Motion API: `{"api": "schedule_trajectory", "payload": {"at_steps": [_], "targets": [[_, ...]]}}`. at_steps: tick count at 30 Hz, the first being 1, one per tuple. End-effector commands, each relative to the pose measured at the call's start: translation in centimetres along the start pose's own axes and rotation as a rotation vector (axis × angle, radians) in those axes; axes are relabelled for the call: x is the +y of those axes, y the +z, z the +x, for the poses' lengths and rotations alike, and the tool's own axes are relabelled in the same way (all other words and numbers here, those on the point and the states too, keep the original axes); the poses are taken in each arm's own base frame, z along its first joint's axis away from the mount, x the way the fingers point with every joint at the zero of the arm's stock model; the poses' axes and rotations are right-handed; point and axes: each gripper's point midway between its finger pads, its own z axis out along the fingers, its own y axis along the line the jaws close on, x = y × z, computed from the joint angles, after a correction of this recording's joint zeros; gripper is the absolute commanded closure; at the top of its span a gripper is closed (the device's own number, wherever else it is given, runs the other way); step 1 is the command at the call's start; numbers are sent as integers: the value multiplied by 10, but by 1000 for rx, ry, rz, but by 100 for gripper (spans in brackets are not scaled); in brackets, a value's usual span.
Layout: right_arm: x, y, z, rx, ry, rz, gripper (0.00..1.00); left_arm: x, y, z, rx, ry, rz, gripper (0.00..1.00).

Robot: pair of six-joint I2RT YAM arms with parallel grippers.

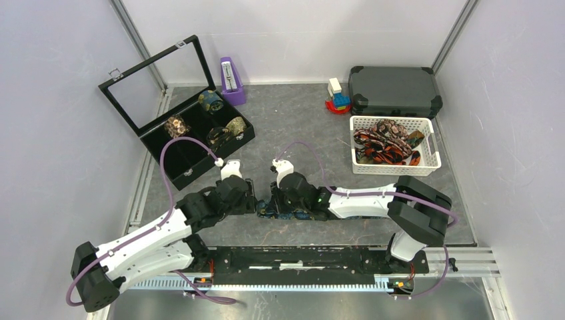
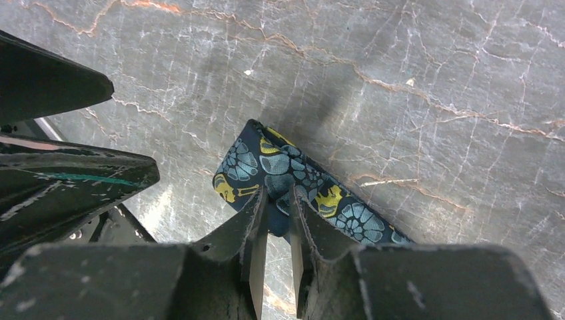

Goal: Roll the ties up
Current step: Roll the tie at the center of the board.

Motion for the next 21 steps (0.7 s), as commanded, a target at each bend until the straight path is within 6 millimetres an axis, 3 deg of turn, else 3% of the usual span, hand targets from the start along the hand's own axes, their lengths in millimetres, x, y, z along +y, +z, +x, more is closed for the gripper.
{"api": "schedule_trajectory", "payload": {"at_steps": [1,21], "targets": [[-5,-5,-5,-34,-10,14,76,-12,4,-4,-18,29,63,29],[-27,-7,13,-11,-13,56,77,-50,32,10,-7,-28,306,29]]}}
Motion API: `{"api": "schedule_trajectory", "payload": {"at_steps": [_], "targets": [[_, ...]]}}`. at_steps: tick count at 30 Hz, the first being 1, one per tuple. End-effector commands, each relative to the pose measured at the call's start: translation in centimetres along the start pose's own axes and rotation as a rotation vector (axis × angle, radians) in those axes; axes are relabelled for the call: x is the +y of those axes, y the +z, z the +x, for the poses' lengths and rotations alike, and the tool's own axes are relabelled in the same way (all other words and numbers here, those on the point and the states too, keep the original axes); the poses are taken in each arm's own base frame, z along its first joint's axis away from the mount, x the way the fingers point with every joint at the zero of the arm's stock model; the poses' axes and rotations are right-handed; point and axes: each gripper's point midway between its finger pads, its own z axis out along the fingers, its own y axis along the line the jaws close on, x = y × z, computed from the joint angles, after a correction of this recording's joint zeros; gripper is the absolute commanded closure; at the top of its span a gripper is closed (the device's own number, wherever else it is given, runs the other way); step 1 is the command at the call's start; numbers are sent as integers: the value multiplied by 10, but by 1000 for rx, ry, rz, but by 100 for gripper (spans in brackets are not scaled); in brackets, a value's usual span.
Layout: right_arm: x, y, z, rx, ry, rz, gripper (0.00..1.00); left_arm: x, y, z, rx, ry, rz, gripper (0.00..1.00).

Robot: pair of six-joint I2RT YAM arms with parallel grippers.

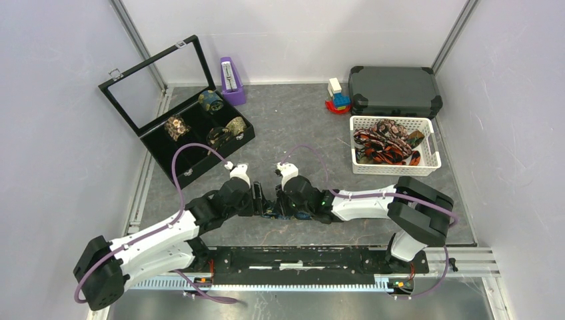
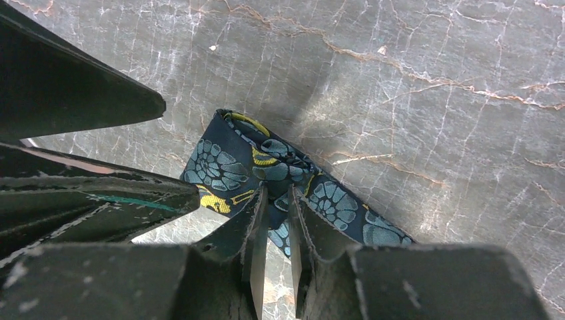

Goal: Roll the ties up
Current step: Roll the tie at the center of the board.

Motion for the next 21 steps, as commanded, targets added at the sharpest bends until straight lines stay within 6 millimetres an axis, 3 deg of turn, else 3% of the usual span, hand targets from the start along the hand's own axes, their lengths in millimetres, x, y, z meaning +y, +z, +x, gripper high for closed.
{"api": "schedule_trajectory", "payload": {"at_steps": [1,21], "targets": [[-8,-5,-6,-29,-5,17,77,-18,6,-7,-31,2,120,29],[-12,-5,-2,-23,12,6,77,-18,27,5,-53,-97,255,37]]}}
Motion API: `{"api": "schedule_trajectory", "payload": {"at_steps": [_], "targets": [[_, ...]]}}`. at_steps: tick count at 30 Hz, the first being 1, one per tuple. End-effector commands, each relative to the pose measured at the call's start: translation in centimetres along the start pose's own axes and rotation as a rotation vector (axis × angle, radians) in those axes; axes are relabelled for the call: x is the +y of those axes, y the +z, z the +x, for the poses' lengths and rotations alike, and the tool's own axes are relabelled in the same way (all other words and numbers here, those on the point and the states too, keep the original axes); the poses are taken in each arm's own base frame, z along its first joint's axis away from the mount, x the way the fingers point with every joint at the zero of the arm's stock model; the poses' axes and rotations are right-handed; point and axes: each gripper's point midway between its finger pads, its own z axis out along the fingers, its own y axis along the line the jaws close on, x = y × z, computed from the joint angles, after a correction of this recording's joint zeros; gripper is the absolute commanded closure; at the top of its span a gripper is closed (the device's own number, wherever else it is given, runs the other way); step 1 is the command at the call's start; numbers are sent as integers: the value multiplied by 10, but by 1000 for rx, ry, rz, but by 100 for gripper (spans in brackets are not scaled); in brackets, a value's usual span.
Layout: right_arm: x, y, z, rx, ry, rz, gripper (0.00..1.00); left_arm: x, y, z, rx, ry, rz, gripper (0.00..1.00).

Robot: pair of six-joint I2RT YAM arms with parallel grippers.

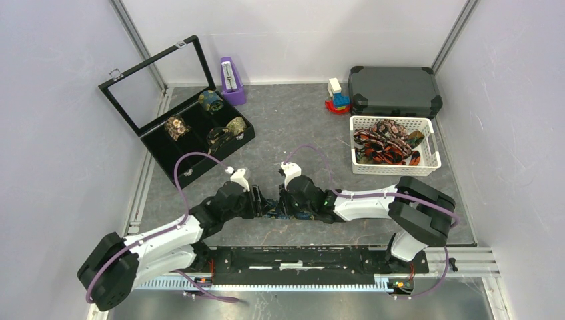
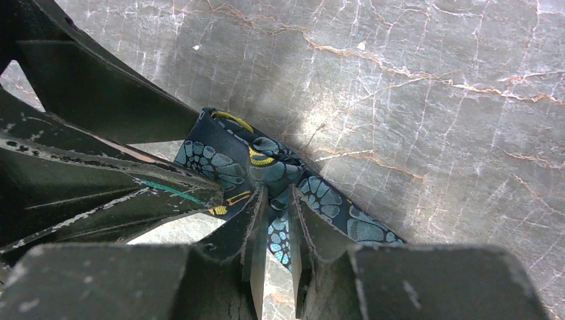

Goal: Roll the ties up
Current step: Roll the tie at the center of the board.

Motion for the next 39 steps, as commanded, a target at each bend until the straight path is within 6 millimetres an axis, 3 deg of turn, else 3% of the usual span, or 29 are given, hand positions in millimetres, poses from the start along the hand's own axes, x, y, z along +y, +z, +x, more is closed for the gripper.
{"api": "schedule_trajectory", "payload": {"at_steps": [1,15,25,29,33,39], "targets": [[-1,-4,-3,-15,-3,-6,77,-17,4,-11,-47,-21,94,37],[0,-2,-2,-10,-1,-13,78,-24,12,-6,-37,-40,158,48],[1,-2,-2,-10,0,-16,78,-27,13,-7,-36,-34,179,64],[2,-3,-3,-12,0,-21,78,-27,12,-7,-35,-31,178,75],[4,-6,-8,-22,0,-25,78,-25,11,-8,-33,-17,161,87],[10,-15,-21,-46,-10,-39,76,-20,6,-12,-40,3,116,97]]}}
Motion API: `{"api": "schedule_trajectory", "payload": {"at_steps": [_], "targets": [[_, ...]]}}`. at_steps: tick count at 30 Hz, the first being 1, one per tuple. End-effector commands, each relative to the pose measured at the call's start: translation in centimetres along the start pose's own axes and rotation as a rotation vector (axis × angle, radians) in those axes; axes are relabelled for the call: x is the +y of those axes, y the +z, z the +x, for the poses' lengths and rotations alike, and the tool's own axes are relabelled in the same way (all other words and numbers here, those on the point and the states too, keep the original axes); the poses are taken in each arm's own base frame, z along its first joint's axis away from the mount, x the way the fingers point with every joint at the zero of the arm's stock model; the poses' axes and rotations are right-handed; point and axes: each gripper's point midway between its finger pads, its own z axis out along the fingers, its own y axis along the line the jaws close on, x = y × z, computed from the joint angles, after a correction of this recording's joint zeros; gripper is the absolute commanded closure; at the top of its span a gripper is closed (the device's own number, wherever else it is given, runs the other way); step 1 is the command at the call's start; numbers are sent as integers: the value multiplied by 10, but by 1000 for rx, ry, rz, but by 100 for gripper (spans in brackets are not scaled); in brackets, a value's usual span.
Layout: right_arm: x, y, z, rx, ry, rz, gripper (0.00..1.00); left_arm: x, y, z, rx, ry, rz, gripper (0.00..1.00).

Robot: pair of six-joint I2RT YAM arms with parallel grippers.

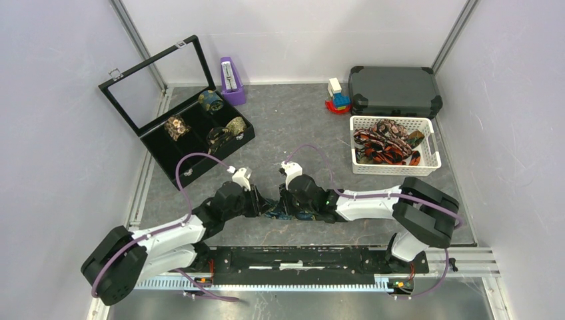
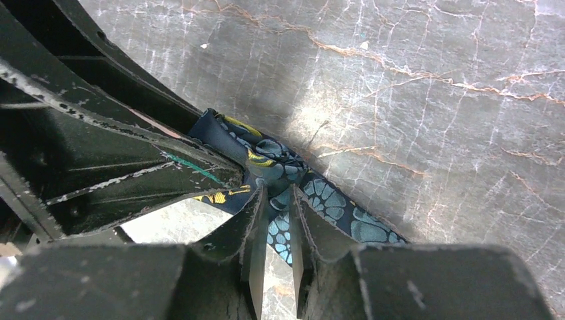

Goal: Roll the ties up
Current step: Roll the tie at the center of the board.

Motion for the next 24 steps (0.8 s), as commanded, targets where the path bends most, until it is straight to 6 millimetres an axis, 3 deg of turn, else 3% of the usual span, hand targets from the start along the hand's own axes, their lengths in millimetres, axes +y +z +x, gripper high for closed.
{"api": "schedule_trajectory", "payload": {"at_steps": [1,8,11,24], "targets": [[9,-13,-23,-58,-12,-28,75,-6,-5,-13,-27,21,-10,98],[17,-15,-35,-76,-20,-43,74,6,-16,-18,-15,38,-120,98],[20,-11,-35,-66,-22,-55,75,15,-24,-24,-28,49,-190,98],[52,15,-43,-39,-15,-152,77,20,-46,-37,-29,67,-302,98]]}}
